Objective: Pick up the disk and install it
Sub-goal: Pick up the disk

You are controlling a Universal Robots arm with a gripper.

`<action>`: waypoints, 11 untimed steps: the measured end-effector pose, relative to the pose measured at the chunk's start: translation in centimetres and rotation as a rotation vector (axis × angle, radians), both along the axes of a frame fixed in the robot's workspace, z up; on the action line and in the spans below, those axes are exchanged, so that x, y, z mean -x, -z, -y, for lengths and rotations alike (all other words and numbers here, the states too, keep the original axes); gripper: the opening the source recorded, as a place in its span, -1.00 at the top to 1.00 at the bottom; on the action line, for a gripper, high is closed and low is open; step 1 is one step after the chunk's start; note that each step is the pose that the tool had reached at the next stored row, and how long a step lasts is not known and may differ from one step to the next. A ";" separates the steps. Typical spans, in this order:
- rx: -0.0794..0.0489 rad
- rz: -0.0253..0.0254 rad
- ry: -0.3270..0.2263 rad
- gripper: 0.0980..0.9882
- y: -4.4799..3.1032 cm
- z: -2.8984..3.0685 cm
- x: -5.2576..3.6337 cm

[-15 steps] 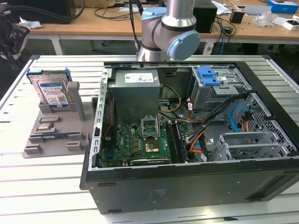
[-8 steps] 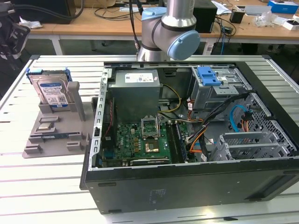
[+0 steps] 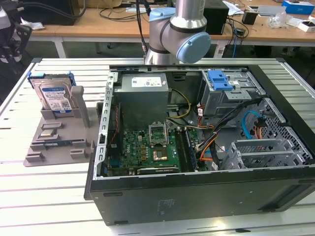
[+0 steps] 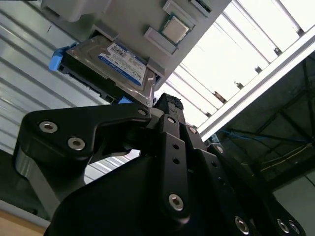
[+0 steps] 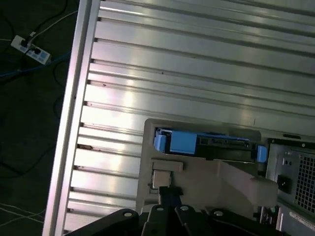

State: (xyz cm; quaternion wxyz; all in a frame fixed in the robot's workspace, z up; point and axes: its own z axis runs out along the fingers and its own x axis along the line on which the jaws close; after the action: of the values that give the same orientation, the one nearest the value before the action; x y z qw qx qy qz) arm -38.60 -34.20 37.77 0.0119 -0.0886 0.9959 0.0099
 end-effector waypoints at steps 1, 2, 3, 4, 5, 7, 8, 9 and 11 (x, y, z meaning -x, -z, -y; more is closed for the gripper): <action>0.000 0.0000 -0.036 0.98 0.00 0.00 0.00; 0.000 -0.0001 -0.060 0.98 0.00 0.00 0.00; 0.000 0.0000 -0.076 0.98 0.00 0.00 0.00; 0.000 0.0000 -0.108 0.98 0.00 0.00 0.00; 0.000 -0.0001 -0.133 0.98 0.00 0.00 0.00; 0.000 0.0000 -0.187 0.98 0.00 0.00 0.00; 0.000 0.0000 -0.222 0.98 0.00 0.00 0.00; 0.000 0.0000 -0.256 0.98 0.00 0.00 0.00; 0.002 -0.0003 -0.313 0.98 0.00 0.00 0.00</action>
State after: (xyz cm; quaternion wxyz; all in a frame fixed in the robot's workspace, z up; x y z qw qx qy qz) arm -38.60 -34.20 37.77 0.0100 -0.2430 0.9699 0.0107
